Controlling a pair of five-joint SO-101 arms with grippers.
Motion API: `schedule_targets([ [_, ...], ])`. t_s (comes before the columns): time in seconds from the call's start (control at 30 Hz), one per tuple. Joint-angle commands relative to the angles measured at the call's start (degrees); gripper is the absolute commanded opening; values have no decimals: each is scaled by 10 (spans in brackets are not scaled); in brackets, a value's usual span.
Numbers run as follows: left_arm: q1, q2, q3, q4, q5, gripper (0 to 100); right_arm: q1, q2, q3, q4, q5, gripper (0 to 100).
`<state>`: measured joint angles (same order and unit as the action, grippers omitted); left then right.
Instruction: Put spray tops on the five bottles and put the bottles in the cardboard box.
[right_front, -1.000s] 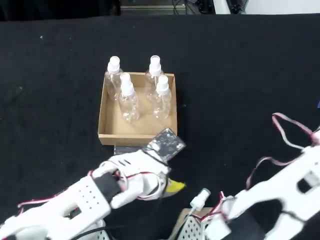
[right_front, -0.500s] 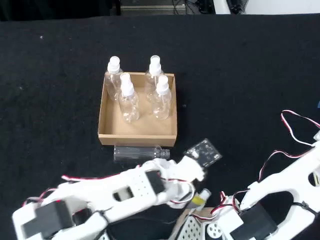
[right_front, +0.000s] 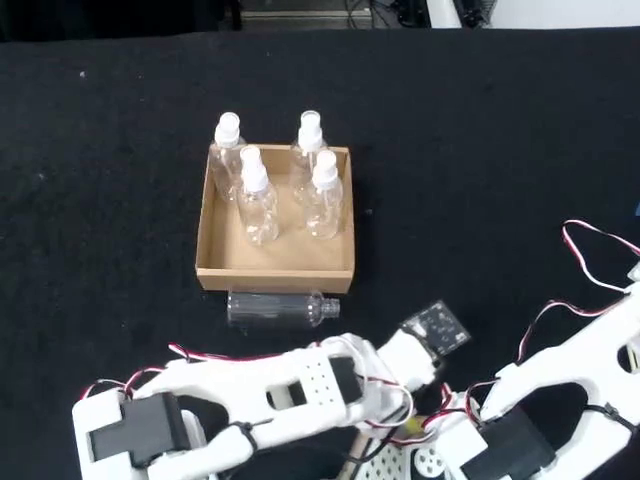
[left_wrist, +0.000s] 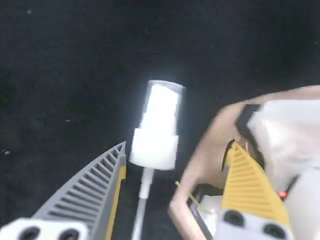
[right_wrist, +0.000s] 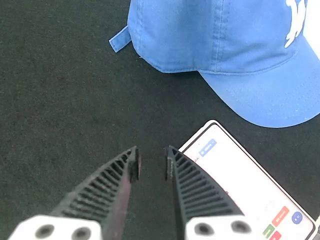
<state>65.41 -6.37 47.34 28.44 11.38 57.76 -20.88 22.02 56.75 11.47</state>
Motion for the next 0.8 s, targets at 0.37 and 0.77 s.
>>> schedule_targets([
  [0.37,-7,-9,-45,-5,-50,100,9,0,-19,-19,5,74],
  [0.77,-109,12,-164,-11,-50,132,8,0,-19,-18,4,74],
])
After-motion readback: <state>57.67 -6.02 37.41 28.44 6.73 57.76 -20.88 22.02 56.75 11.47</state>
